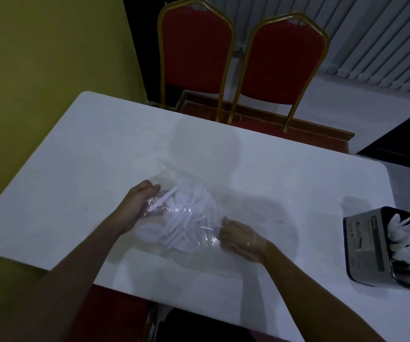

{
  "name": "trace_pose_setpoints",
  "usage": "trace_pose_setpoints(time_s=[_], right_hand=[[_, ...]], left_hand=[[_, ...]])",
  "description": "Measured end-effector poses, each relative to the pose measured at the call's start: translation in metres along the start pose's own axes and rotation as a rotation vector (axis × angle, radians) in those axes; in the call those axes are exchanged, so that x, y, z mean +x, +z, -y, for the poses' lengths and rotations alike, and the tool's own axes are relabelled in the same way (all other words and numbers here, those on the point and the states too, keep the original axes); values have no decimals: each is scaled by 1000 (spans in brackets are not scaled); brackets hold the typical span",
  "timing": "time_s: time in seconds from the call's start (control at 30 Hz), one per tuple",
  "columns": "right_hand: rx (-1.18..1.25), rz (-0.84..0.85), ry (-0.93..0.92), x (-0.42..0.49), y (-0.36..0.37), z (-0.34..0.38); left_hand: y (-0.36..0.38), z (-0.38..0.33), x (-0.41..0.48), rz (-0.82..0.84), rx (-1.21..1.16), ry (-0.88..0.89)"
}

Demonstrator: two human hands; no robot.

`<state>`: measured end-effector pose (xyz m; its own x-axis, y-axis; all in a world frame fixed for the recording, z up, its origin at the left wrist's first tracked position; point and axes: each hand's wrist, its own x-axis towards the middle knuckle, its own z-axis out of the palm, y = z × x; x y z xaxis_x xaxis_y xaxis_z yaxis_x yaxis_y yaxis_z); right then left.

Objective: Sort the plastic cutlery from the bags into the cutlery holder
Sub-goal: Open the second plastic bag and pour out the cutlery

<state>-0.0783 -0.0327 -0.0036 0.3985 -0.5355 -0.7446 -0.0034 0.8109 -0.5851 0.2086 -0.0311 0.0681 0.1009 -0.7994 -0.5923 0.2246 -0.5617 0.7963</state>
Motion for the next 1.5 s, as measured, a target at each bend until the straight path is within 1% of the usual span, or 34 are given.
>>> trace_pose_setpoints(time_s=[0.03, 0.1, 0.13, 0.23, 0.3, 0.37, 0.43, 0.47, 0.53, 0.57, 0.67, 0.73, 0.8, 0.87, 0.93, 1.0, 1.07, 1.1, 1.17, 1.2, 1.27, 1.33, 1.37, 1.43, 1.5], right_hand=[[28, 7, 20, 0, 1, 1], [183, 50, 57, 4, 0, -1], [224, 67, 64, 4, 0, 0], [241, 86, 46, 6, 0, -2], [231, 91, 45, 1, 1, -1], [210, 27, 67, -2, 3, 2], [241, -31, 91, -4, 3, 4], [257, -41, 88, -5, 2, 5], [267, -54, 53, -6, -3, 5], [233, -57, 28, -8, -5, 7], [189, 32, -6, -16, -7, 12], [158, 36, -7, -20, -6, 16], [147, 37, -63, -24, -5, 18], [174, 37, -86, -26, -6, 17], [253, 90, -63, -30, -3, 20], [301, 147, -59, -33, -1, 23], [247, 105, -61, -33, -4, 21], [235, 118, -53, -35, -4, 21], [243, 224, -31, -35, -5, 18], [227, 243, -30, -35, -5, 17], [112, 178, -13, -31, -4, 15], [-57, 10, 12, -28, -5, 11], [-136, -43, 8, -26, -7, 8], [-169, -50, -46, -28, -13, 7], [-189, -134, -70, -30, -21, 6]], left_hand=[[5, -3, -2, 11, -25, 12], [14, -7, -7, 42, -25, 23], [18, -9, -9, 64, -8, 33], [31, -14, -11, 125, 39, 71], [41, -19, -16, 202, 49, 75], [48, -26, -19, 317, 42, 53], [52, -32, -22, 424, 19, 3], [52, -36, -22, 446, 19, -15], [51, -43, -21, 431, 66, -6], [50, -47, -21, 401, 94, 11], [51, -52, -20, 276, 173, 72], [51, -52, -18, 206, 265, 129], [54, -53, -20, 180, 325, 159], [61, -54, -23, 146, 324, 177], [66, -58, -26, 99, 326, 199], [64, -66, -29, 138, 427, 204], [62, -75, -33, 256, 635, 195], [62, -78, -35, 310, 685, 178], [66, -79, -38, 380, 626, 144], [68, -77, -39, 392, 572, 140], [69, -70, -38, 390, 504, 151], [66, -60, -37, 383, 477, 153], [64, -55, -35, 369, 466, 146], [57, -45, -29, 305, 445, 136], [48, -36, -22, 211, 433, 124]])
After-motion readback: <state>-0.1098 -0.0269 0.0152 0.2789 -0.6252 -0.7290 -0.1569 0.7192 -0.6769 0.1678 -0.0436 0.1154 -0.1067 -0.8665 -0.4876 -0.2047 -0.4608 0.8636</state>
